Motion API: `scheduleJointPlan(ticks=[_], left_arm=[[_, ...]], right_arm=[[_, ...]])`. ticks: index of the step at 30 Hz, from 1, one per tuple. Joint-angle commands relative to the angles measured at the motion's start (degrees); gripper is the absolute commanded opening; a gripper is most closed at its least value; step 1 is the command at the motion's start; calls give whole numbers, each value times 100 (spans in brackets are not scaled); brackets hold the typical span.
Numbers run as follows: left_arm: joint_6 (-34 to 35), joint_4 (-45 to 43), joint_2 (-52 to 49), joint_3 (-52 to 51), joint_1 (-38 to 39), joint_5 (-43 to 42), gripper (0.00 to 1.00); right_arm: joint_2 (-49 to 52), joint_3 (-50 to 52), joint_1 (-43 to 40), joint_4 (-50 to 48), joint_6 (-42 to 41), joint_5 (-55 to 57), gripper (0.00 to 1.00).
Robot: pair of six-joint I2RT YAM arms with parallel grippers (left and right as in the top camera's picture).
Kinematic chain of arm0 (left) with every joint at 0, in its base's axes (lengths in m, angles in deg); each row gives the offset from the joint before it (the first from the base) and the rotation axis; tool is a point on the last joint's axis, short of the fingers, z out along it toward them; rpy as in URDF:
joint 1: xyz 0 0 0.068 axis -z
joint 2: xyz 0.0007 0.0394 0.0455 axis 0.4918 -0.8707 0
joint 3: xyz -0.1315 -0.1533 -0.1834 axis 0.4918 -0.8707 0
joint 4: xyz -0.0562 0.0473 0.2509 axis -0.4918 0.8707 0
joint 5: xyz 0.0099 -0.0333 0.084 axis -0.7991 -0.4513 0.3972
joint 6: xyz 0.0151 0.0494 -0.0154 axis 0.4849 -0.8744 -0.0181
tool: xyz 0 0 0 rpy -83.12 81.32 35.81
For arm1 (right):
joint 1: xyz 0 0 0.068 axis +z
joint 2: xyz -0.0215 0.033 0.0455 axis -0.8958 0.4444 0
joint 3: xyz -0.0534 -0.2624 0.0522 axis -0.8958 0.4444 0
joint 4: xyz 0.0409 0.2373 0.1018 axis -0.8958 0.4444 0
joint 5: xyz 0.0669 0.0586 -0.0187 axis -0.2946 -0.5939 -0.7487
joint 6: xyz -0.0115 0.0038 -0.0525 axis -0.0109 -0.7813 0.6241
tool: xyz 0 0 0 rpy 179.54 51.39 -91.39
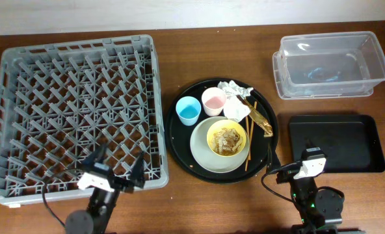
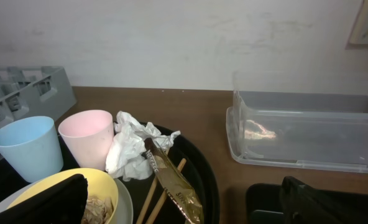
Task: Sort waste into correct bins and load items into the dishwasher rack
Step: 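Reach the left gripper over the tray to the blue cup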
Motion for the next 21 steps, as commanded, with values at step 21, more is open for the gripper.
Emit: scheduleJointPlan(ticks=[21], left_arm=[[-1674, 2879, -3381, 4612, -7, -2291, 99]], right_arm=[[-48, 28, 28, 44, 0, 70, 99]])
